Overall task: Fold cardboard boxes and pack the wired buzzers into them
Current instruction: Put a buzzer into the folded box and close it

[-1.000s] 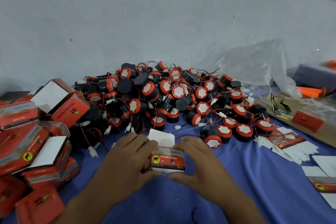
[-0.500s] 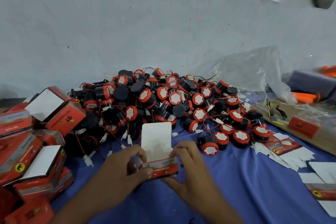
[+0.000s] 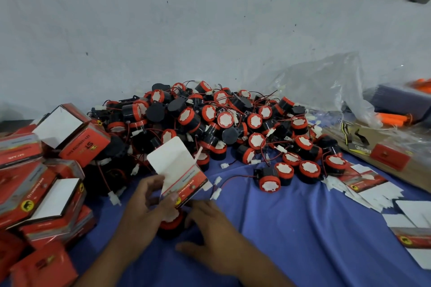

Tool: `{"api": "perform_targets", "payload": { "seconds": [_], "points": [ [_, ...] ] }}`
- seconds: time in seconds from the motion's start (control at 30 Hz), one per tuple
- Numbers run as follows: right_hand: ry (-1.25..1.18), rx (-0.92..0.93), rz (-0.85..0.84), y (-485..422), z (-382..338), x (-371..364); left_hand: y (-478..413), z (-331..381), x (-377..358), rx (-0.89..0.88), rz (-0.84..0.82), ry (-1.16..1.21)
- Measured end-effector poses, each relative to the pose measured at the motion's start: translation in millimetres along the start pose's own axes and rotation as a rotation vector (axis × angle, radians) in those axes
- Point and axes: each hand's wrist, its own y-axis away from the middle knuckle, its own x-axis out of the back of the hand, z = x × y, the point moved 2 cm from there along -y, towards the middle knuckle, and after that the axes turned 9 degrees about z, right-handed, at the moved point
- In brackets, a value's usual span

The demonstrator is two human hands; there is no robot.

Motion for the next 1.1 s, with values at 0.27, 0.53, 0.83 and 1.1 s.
{"api": "perform_targets", "payload": {
  "seconds": [0.27,0.53,0.83,1.1],
  "points": [
    [-0.100,-0.132,0.093,0.1,-4.3,9.2,1.9,-0.7,-1.4,-0.061,0.165,0.042],
    [-0.125,-0.131,0.642,2.0,7.4,68.5,14.0,-4.8,-12.1,-0.178,-0.178,-0.387],
    [0.080,0.073,0.287,-1.6,-5.7,50.8,22.3,-7.6,-17.7,-0.216,-0.348,-0.375],
    [0.238,-0.012,0.059,-2.8,5.5,49.6,23.9,-7.9,-17.1,-0.351,-0.324,-0.438]
  ]
}}
